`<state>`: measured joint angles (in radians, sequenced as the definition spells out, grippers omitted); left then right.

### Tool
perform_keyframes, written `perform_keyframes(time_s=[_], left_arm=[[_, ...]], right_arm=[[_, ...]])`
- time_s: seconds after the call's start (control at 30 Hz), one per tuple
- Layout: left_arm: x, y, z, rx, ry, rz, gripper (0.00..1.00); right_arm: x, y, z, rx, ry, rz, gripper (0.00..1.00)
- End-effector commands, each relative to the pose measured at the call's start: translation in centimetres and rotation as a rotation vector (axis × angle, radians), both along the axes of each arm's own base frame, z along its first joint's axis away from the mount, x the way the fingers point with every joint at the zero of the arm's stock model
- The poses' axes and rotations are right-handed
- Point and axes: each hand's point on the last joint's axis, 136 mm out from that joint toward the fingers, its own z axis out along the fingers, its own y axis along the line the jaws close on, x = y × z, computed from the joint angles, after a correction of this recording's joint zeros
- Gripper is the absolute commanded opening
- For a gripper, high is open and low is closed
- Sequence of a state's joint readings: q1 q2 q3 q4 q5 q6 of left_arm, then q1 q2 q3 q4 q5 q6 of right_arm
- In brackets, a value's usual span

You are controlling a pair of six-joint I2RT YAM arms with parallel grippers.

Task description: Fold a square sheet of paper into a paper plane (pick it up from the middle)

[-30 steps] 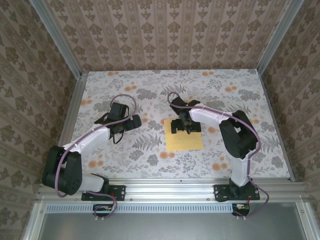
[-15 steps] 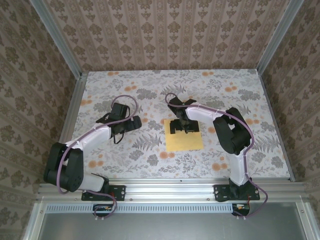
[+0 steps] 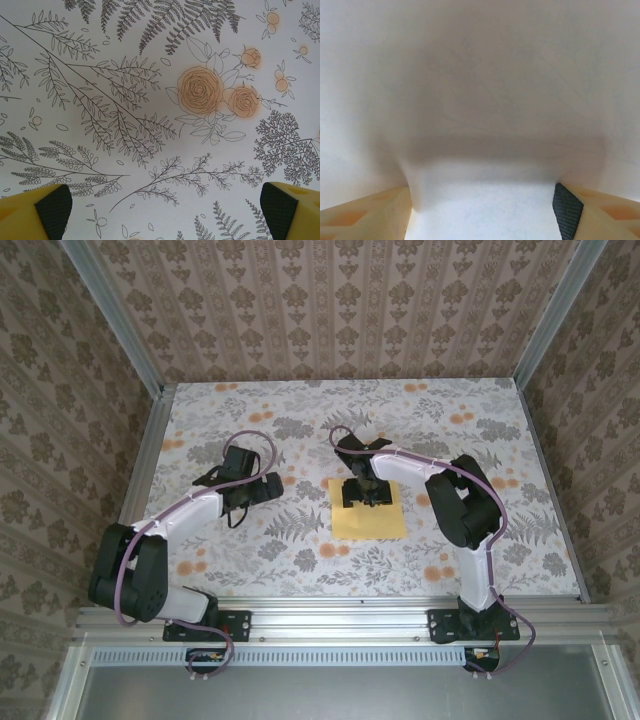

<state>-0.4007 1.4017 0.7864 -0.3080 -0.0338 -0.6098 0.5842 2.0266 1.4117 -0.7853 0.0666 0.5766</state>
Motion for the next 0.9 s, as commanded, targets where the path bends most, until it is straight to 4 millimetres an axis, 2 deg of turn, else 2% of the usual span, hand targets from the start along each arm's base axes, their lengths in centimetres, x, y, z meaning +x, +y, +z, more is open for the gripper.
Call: perform_keyframes(time_s=[0.0, 0.27, 0.43, 0.57, 0.67, 0.87], left_arm=[[0.0, -0.3, 0.3, 0.006, 0.008, -0.012, 1.00], [0.1, -0.4, 0.3, 0.002, 0.011, -0.011, 1.00], [0.1, -0.5, 0.3, 0.000, 0.014, -0.013, 1.00], [0.0, -0.5, 0.4, -0.004, 0.014, -0.014, 1.00], [0.0, -0.5, 0.2, -0.003, 0.017, -0.012, 1.00], [-0.1, -0.5, -0.2, -0.002, 0.024, -0.011, 1.00]], right_arm=[[-3.0, -1.6, -3.6, -0.057, 0.140, -0.003, 0.73], [-2.0, -1.2, -2.0, -0.028, 0.090, 0.003, 0.72], [-0.8, -0.7, 1.1, -0.003, 0.006, 0.011, 0.79], [-0.8, -0.8, 3.3, 0.008, -0.056, 0.007, 0.88], [-1.7, -0.8, 3.3, 0.026, -0.059, -0.003, 0.92], [-3.9, -1.0, 1.3, 0.030, 0.014, -0.016, 0.94]])
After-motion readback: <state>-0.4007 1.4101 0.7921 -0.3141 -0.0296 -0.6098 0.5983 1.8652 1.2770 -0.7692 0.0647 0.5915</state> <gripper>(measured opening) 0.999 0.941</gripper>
